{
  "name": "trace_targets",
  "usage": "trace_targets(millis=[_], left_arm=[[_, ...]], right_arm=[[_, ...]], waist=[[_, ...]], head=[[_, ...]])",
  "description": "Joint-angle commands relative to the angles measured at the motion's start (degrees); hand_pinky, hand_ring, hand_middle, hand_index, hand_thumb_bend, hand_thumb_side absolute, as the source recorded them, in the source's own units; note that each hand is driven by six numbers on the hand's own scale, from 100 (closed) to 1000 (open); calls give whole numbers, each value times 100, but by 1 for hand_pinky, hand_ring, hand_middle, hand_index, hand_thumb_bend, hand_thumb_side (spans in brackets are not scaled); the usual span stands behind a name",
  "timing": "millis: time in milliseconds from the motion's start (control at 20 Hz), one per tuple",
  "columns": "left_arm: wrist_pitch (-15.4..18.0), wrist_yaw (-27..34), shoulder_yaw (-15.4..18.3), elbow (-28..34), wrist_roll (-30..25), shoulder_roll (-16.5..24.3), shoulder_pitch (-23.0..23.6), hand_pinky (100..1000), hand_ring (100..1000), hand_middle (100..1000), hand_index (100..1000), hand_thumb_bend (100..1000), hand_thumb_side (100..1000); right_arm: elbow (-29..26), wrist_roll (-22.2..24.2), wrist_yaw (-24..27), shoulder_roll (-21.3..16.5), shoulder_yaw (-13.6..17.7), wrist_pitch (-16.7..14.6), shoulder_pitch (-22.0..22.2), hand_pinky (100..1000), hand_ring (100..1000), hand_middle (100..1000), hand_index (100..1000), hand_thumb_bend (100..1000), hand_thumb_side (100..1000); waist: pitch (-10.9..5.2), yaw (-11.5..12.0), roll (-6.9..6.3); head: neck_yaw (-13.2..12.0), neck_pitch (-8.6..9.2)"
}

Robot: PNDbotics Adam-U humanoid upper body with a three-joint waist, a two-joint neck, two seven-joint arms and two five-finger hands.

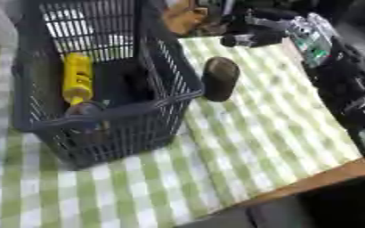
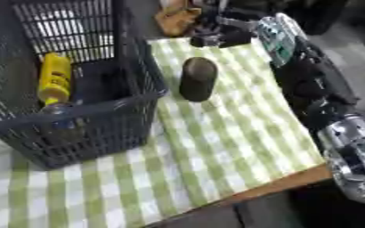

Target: Pick up objects on the table and place them in the box.

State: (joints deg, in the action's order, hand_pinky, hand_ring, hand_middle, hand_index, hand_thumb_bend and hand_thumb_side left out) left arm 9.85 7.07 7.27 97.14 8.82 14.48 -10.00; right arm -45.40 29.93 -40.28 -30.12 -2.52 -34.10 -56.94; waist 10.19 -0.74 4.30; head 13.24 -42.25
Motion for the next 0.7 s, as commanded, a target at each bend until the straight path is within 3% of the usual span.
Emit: trace_targets(millis=[50, 300, 700], left_arm=[[9, 10, 11, 67, -9, 49, -40, 433, 952, 833, 817, 713, 836], [11, 11, 6, 65, -13, 47, -44, 433, 953, 834, 818, 716, 835], [15, 15, 8, 68, -12, 44, -44, 433, 953, 834, 818, 716, 836]], right_arm=[[-85, 480, 49, -144, 22, -517, -98, 900, 925, 915, 993, 639, 618], [3, 262, -46, -65, -67, -515, -114, 905, 937, 918, 995, 643, 622], [133, 293, -114, 44, -120, -536, -130, 895, 934, 915, 994, 646, 626]], waist=[[-175, 0, -43], [-173, 7, -37], [-165, 30, -45]], head=[[14, 12], [21, 7], [11, -10]])
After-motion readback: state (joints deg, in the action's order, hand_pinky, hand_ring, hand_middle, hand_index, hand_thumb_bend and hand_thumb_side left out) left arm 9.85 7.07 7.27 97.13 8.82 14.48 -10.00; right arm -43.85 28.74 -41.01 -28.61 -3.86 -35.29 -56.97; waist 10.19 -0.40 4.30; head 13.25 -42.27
